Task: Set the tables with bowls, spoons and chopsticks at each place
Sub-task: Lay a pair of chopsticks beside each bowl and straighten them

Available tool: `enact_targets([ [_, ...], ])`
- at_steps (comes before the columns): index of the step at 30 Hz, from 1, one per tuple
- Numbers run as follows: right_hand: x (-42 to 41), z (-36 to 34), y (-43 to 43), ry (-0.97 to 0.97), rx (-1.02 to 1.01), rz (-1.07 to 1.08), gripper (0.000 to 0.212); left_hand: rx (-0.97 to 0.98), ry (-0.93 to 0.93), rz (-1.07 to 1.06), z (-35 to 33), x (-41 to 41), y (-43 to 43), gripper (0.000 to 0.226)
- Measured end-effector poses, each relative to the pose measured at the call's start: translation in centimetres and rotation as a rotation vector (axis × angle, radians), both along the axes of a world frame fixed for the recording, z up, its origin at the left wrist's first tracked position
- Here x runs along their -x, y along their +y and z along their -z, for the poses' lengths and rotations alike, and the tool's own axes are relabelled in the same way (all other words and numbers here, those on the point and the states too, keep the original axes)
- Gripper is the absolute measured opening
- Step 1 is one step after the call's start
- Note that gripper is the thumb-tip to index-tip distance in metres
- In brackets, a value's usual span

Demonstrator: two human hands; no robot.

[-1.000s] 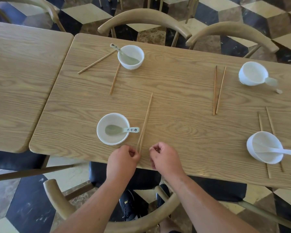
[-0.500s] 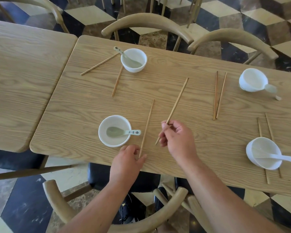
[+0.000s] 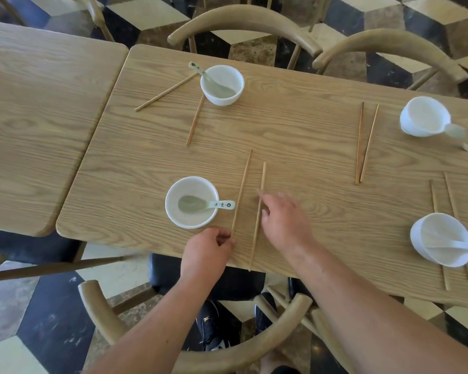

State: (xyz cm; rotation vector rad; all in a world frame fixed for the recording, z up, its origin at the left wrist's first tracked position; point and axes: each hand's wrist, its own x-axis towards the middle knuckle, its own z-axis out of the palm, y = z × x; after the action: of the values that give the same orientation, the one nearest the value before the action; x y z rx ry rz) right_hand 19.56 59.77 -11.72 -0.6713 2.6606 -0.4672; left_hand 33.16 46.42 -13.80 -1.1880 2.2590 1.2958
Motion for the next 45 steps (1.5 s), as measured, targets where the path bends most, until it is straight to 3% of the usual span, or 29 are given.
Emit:
enact_targets([
  [4,-3.2,-0.1,0.8,-0.189,0.019,0.247,0.034,0.004,-0.001,0.004,-0.3,0.1,0.0,0.005],
  [8,-5.9,0.4,0.7,-0.352,-0.025,0.265,0.020,0.006,-0.011,-0.009,-0.1,0.1,-0.1,0.006],
  [14,-5.5,1.3,-0.9,-0.417,-0.010,0.383,0.022,0.047,-0.021,0.024,-0.2,0.6,0.1,0.006],
  [28,-4.5,1.6,-2.1,-0.406,0.076,0.395,0.018,0.068,-0.010,0.034,-0.2,0.2,0.1,0.006],
  [39,1.9,-1.7,3.6,-0.149,-0.339,0.291,0.014,0.061,-0.022,0.059,-0.7,0.5,0.1,0.007],
  [43,5.0,-3.0,4.8,0.069,-0.367,0.041,0.007,0.059,-0.020,0.057,-0.7,0.6,0.0,0.007],
  [45,6.2,-3.5,4.9,0.108,-0.426,-0.156,0.014,0.058,-0.020,0.054,-0.7,0.6,0.0,0.007],
])
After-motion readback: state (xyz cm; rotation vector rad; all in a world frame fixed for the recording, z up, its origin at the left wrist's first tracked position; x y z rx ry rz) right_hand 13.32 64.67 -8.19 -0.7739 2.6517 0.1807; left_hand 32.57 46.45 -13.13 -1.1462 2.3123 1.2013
